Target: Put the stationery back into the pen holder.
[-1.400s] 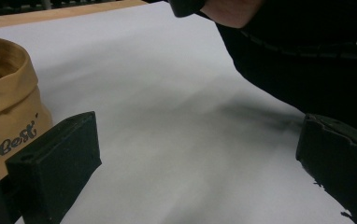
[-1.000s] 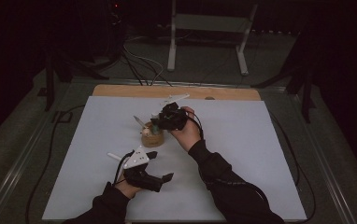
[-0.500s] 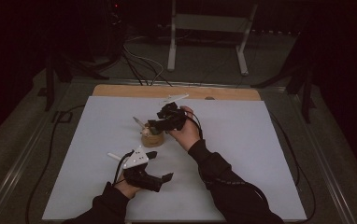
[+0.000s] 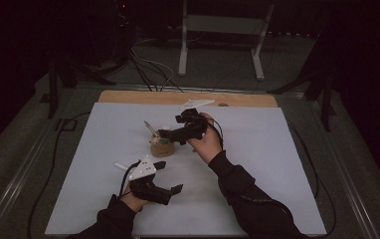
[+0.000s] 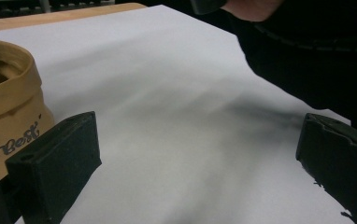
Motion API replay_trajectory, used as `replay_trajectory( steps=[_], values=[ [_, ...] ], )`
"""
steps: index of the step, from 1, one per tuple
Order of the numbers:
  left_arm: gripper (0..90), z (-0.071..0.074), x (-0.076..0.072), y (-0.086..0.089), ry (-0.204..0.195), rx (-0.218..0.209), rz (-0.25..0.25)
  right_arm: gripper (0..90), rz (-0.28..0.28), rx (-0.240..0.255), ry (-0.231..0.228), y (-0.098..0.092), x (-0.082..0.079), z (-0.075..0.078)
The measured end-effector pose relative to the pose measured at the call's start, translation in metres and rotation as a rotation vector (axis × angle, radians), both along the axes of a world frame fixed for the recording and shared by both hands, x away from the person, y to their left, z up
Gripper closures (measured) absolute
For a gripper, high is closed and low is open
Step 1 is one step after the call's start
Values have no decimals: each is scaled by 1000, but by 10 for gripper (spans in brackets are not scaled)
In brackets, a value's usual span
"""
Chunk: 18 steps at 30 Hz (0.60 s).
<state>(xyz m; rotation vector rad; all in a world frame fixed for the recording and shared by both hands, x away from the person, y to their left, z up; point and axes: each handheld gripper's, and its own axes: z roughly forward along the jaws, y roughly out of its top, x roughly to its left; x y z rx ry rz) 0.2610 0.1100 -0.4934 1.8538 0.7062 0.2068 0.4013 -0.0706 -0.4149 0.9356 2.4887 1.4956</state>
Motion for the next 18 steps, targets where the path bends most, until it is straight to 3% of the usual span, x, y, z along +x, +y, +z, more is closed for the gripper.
replay_trajectory(
  steps=[6,18],
  values=[
    [3,0,-1,6,-1,-17,-6,53,13,35,-8,-12,-12,4],
    [3,3,-7,22,-38,-23,3,40,45,45,-37,-24,-36,-1]
  ],
)
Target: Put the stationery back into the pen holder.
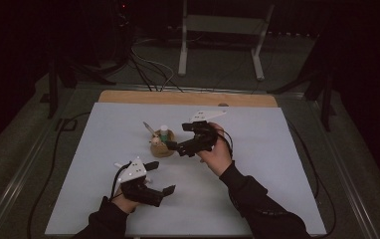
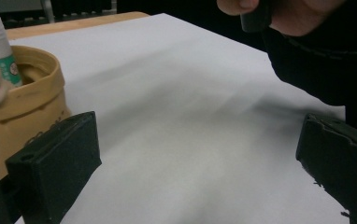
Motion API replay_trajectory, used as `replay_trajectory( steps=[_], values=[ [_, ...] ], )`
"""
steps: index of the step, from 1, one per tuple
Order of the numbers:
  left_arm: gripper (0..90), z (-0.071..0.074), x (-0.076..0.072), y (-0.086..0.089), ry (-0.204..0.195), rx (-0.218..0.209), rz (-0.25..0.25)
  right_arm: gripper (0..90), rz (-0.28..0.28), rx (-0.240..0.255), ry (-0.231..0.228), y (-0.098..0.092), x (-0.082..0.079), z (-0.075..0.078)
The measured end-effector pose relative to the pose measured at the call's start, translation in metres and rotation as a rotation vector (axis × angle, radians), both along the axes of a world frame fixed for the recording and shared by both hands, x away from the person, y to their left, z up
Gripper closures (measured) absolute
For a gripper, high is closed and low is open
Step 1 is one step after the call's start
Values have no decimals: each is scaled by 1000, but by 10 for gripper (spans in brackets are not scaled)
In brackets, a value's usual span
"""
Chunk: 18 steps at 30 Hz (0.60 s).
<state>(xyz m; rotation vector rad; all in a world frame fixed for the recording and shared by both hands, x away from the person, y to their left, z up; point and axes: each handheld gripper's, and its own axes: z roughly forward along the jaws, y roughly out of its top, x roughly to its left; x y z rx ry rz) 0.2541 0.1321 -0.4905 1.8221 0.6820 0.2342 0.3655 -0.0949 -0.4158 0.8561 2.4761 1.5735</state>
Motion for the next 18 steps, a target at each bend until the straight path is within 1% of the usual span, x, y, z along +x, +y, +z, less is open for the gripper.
replay_trajectory(
  steps=[3,4,5,6,8,9,10,11,12,13,14,15,16,17,18],
  values=[
    [3,1,-1,4,-6,-9,-4,39,4,0,-1,-1,-3,-2],
    [3,2,-1,7,-9,0,-3,39,2,1,-4,-2,-5,-2],
    [3,5,-3,13,-27,-4,-1,39,5,3,-4,-3,-6,-3],
    [3,5,-3,13,-27,-4,-1,39,5,3,-4,-3,-6,-3],
    [3,9,-4,22,-37,-12,-15,39,11,16,-5,-6,-12,-4],
    [3,9,-4,22,-37,-12,-15,39,11,16,-5,-6,-12,-4],
    [3,11,-6,30,-44,-17,-35,39,14,18,-6,-7,-14,-5],
    [3,11,-6,30,-44,-17,-35,39,14,18,-6,-7,-14,-5],
    [3,12,-8,36,-48,-25,-44,40,19,14,0,-7,-16,-7],
    [3,12,-8,36,-48,-25,-44,40,19,14,0,-7,-16,-7],
    [3,14,-9,41,-52,-29,-65,40,25,7,5,-7,-19,-10],
    [3,14,-9,41,-52,-29,-65,40,25,7,5,-7,-19,-10],
    [3,15,-10,45,-60,-32,-71,42,28,5,7,-6,-20,-12],
    [3,16,-10,49,-60,-40,-82,44,38,-2,10,-5,-21,-15],
    [3,16,-10,49,-60,-40,-82,44,38,-2,10,-5,-21,-15]
  ],
)
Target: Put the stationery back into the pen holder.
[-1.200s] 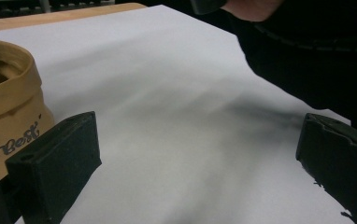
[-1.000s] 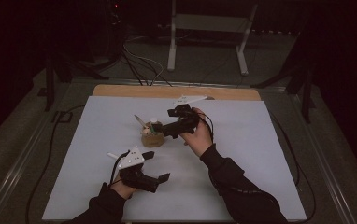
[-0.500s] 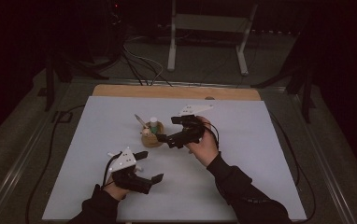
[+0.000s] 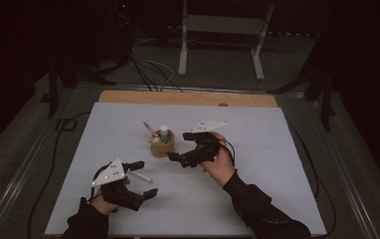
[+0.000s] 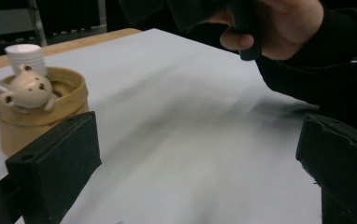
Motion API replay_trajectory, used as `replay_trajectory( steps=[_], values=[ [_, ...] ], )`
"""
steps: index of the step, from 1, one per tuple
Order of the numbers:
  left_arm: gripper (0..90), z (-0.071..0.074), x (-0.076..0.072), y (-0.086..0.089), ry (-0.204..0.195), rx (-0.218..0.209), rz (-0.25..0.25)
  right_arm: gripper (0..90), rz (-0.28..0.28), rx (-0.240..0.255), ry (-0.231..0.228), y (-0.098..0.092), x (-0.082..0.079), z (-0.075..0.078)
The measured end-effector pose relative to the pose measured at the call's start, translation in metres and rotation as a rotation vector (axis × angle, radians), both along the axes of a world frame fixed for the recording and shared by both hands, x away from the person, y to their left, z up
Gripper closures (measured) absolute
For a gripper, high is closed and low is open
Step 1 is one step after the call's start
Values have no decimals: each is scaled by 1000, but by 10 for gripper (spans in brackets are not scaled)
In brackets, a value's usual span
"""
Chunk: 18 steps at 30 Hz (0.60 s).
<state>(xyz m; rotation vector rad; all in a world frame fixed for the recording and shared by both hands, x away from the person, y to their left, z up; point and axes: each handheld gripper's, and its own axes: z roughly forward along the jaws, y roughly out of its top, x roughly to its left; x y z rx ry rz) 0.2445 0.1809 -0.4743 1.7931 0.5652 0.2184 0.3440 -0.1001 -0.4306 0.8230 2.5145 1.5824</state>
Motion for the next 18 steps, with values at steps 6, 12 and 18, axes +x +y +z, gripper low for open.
replay_trajectory(
  steps=[6,12,18],
  values=[
    [3,8,-1,15,-18,-40,-4,49,20,-18,-10,8,-6,-19],
    [3,8,1,23,-11,-48,11,50,46,-65,-35,20,-14,-35],
    [3,3,7,30,11,-75,37,60,69,-89,14,34,-23,-54]
  ],
)
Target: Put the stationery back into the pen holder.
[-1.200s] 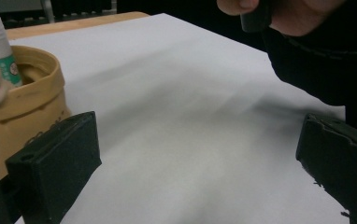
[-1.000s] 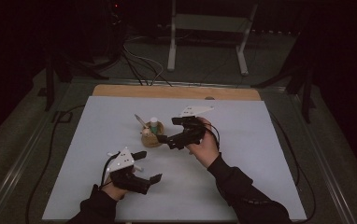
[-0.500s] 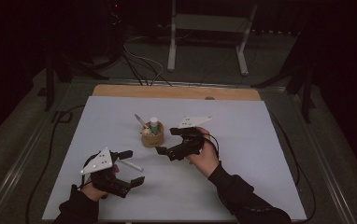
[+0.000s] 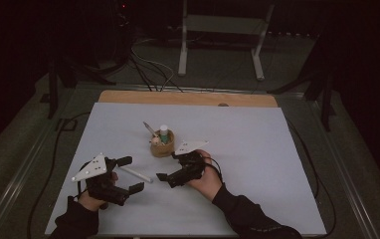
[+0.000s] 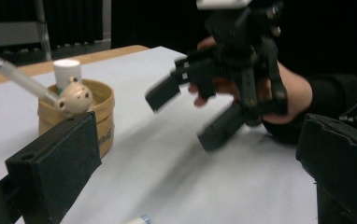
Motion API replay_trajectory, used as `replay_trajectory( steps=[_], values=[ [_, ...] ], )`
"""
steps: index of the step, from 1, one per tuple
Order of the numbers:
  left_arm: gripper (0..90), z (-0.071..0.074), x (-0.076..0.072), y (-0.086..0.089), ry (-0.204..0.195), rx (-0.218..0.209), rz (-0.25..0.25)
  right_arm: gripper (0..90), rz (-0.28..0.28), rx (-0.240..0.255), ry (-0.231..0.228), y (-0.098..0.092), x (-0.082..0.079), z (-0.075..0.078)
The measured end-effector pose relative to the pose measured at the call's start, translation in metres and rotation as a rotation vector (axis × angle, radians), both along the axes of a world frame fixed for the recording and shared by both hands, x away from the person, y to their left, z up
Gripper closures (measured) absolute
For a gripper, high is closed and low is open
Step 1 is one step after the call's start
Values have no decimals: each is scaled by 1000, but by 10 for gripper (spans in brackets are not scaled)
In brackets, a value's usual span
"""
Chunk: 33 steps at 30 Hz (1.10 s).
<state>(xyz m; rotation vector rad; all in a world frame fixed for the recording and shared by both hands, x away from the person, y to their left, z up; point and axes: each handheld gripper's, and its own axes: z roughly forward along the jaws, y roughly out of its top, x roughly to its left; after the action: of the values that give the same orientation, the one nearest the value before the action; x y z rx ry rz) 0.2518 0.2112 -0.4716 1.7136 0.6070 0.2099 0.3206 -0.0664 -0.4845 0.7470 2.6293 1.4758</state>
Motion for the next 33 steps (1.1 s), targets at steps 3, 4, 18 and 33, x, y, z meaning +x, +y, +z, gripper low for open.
replay_trajectory(
  steps=[3,4,18,33],
  values=[
    [3,-1,1,2,4,-2,9,68,-6,-19,7,5,-3,-7],
    [3,-1,1,2,-2,-5,13,69,4,-26,15,8,-5,-11],
    [3,-4,1,-1,-9,2,10,356,30,-110,-31,48,-13,-38],
    [3,-3,1,0,-8,2,13,644,102,-241,-97,76,-6,-46]
  ],
)
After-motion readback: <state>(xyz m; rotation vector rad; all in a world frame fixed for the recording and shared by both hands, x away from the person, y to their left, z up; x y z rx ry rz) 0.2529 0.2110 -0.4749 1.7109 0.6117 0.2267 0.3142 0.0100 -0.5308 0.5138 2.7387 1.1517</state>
